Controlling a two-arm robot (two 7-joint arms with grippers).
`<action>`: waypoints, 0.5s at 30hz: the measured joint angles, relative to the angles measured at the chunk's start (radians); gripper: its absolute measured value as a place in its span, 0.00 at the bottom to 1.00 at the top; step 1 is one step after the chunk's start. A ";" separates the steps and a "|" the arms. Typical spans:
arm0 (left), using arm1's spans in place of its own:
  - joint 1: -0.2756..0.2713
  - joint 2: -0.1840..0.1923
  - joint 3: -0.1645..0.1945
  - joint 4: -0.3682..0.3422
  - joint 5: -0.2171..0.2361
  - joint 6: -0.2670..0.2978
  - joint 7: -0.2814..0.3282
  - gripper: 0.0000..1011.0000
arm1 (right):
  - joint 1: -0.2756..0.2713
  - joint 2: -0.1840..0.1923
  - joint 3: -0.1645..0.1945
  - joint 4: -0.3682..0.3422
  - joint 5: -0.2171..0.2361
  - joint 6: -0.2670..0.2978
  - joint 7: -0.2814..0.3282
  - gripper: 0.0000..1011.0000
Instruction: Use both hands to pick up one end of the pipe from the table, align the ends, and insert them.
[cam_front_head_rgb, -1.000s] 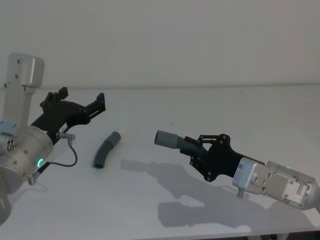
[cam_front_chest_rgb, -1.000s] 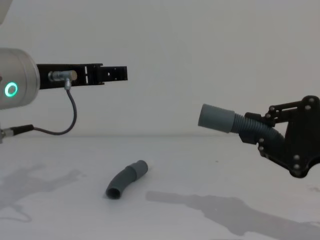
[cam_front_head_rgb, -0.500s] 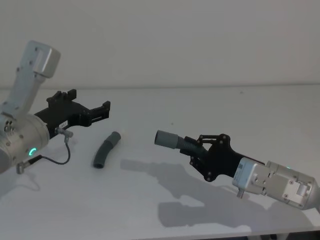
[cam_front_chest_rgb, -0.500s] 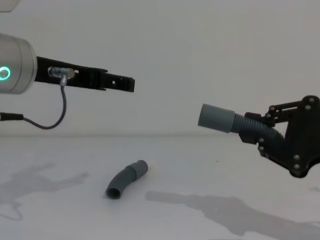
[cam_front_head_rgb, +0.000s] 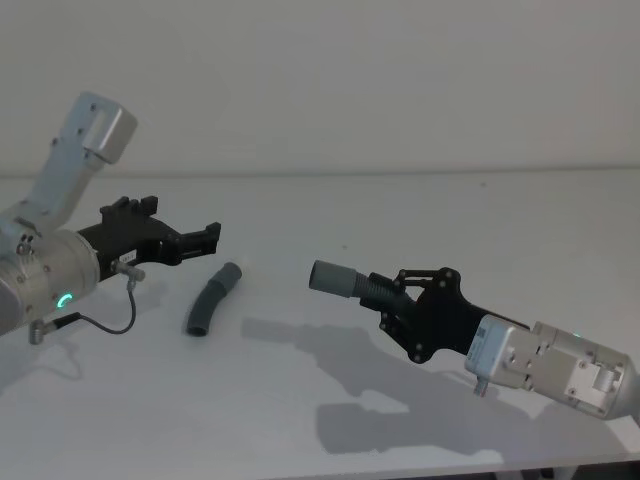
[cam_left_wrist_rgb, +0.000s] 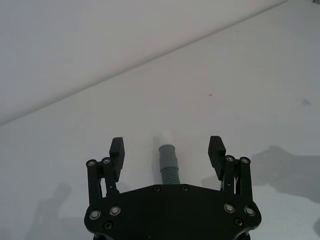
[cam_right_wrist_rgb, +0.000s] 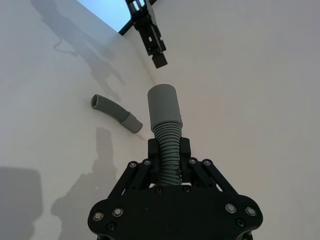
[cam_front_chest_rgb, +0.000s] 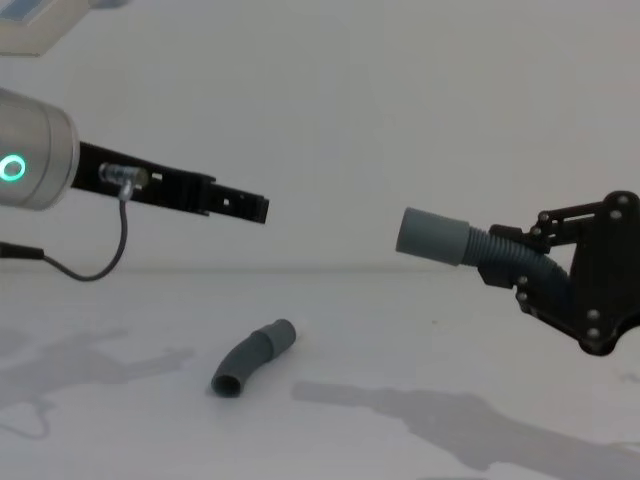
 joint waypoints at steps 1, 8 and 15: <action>-0.001 -0.001 0.001 0.004 0.001 0.000 -0.001 0.99 | 0.000 0.000 0.000 0.000 0.000 0.000 0.000 0.20; -0.003 -0.016 0.012 0.039 0.006 -0.004 -0.009 0.99 | 0.000 0.000 0.000 0.000 0.000 0.000 0.000 0.20; -0.006 -0.035 0.027 0.076 0.016 -0.018 -0.019 0.99 | 0.000 0.000 0.000 0.000 0.000 0.000 0.000 0.20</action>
